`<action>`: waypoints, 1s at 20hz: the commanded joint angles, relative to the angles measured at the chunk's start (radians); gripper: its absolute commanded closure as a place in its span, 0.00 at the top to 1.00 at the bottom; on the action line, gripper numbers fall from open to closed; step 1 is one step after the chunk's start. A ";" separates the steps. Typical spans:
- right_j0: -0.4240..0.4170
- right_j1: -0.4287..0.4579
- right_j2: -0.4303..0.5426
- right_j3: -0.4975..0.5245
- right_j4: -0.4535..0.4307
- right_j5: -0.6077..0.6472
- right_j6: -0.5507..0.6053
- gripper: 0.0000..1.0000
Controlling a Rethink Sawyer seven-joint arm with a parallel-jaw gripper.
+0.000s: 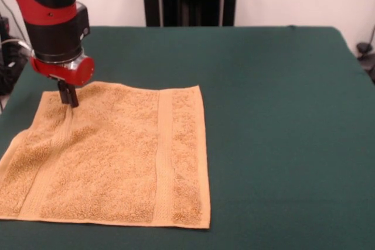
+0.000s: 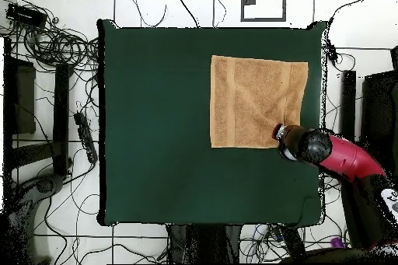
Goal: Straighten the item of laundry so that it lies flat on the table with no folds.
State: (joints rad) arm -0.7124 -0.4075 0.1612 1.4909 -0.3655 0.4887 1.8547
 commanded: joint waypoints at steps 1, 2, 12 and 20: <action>-0.031 0.060 0.071 -0.076 -0.004 0.106 -0.090 0.00; -0.037 0.059 0.076 -0.089 -0.006 0.121 -0.104 0.00; -0.078 0.066 0.123 -0.188 -0.040 0.231 -0.184 0.00; -0.097 0.070 0.141 -0.203 -0.056 0.251 -0.203 0.00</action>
State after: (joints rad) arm -0.8072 -0.3676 0.2202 1.3477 -0.3724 0.6779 1.8547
